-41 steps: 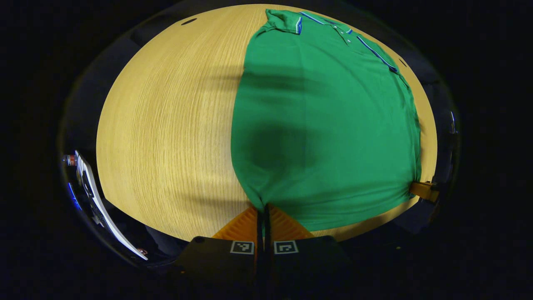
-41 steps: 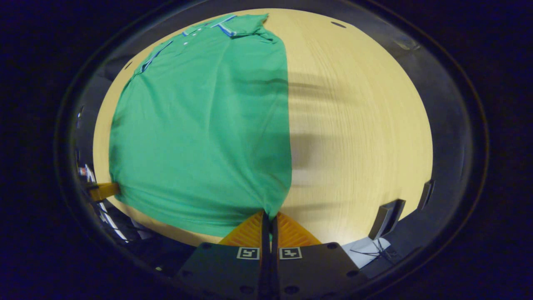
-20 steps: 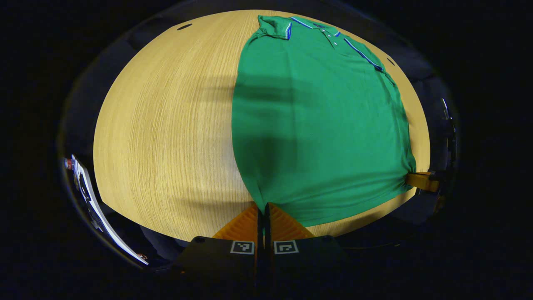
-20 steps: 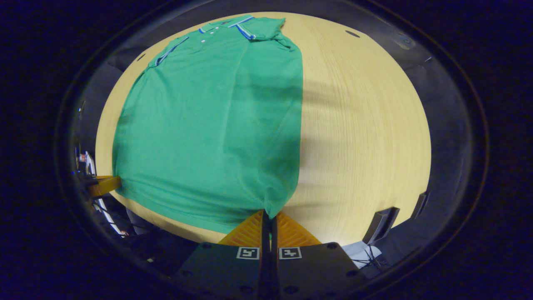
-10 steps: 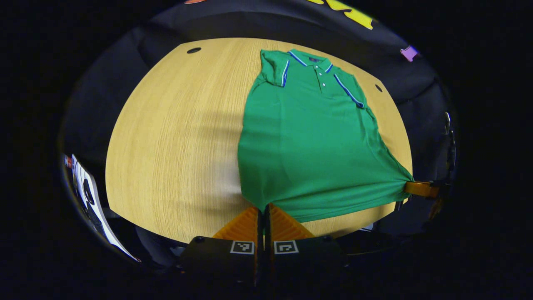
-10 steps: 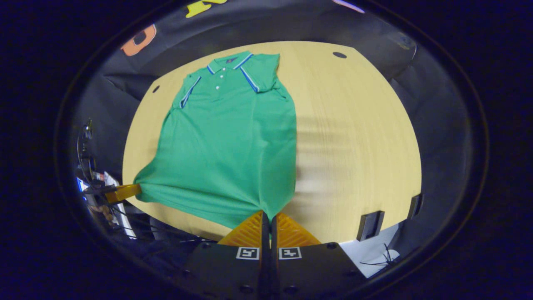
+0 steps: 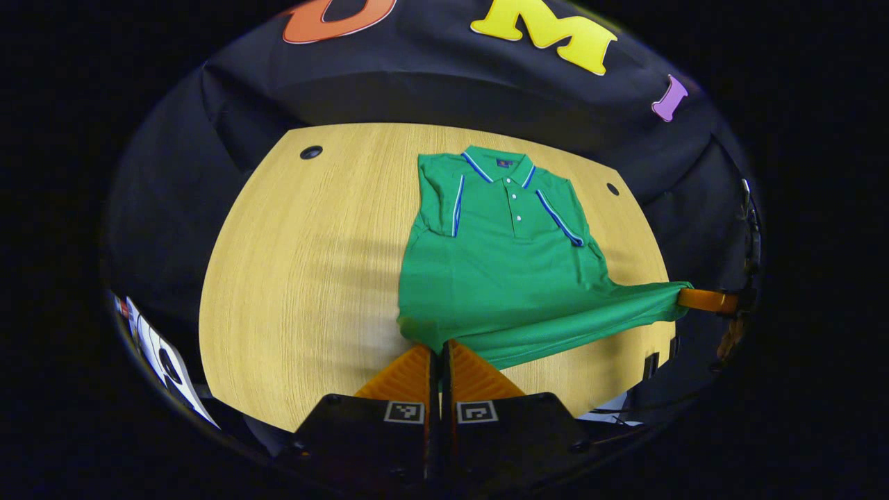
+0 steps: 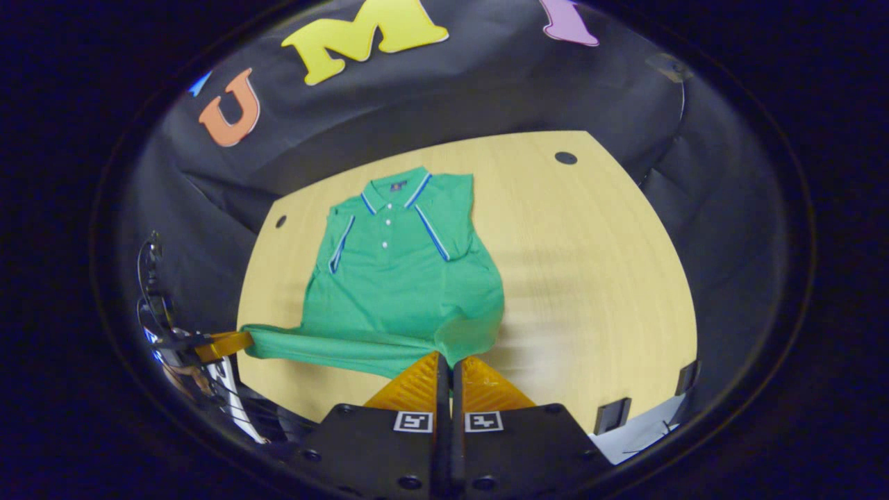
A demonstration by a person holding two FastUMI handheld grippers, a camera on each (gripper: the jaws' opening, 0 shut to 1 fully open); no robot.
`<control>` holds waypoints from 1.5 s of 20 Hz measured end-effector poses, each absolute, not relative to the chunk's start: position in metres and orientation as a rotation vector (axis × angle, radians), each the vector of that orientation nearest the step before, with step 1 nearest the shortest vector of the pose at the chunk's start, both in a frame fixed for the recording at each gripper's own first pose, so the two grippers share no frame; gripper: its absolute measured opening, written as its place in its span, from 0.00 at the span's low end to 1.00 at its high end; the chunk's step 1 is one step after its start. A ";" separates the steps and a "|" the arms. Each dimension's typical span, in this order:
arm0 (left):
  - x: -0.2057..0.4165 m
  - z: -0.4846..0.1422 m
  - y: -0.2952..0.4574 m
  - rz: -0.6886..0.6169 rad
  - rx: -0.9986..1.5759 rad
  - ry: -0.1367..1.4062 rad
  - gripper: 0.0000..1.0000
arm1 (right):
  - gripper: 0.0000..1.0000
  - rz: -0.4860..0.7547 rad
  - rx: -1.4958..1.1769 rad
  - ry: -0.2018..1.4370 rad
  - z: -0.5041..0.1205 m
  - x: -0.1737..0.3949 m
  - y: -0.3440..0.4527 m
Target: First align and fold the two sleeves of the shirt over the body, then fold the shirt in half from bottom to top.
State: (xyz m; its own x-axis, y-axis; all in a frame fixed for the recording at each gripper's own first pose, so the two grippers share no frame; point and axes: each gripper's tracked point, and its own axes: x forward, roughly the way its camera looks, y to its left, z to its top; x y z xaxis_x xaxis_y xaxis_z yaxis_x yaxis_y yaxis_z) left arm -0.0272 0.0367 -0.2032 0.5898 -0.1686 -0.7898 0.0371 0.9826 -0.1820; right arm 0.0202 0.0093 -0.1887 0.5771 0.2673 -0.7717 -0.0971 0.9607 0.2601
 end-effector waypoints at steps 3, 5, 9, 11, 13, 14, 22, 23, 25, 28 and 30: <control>0.013 -0.179 0.042 -0.115 -0.138 0.854 0.03 | 0.02 0.217 0.162 0.894 -0.180 0.045 0.013; 0.036 -0.168 0.045 -0.110 -0.119 0.821 0.03 | 0.02 0.212 0.162 0.872 -0.173 0.064 0.017; 0.079 -0.164 0.046 -0.106 -0.086 0.799 0.03 | 0.02 0.214 0.147 0.825 -0.161 0.111 0.023; 0.101 -0.166 0.046 -0.097 -0.097 0.800 0.03 | 0.02 0.204 0.141 0.796 -0.158 0.139 0.025; 0.124 -0.171 0.046 -0.087 -0.098 0.793 0.03 | 0.02 0.199 0.143 0.780 -0.161 0.165 0.031; 0.137 -0.176 0.047 -0.079 -0.090 0.791 0.03 | 0.02 0.199 0.141 0.778 -0.165 0.179 0.034; 0.232 -0.234 0.050 0.013 -0.079 0.797 0.03 | 0.02 0.198 0.096 0.786 -0.216 0.281 0.050; 0.242 -0.239 0.049 0.017 -0.079 0.804 0.03 | 0.02 0.195 0.083 0.788 -0.223 0.291 0.049; 0.262 -0.243 0.046 0.012 -0.068 0.794 0.03 | 0.02 0.191 0.074 0.776 -0.232 0.315 0.051; 0.292 -0.253 0.042 -0.001 -0.002 0.776 0.00 | 0.02 0.182 0.063 0.765 -0.251 0.346 0.058; 0.305 -0.257 0.041 0.006 0.008 0.748 0.03 | 0.02 0.173 0.070 0.770 -0.264 0.359 0.060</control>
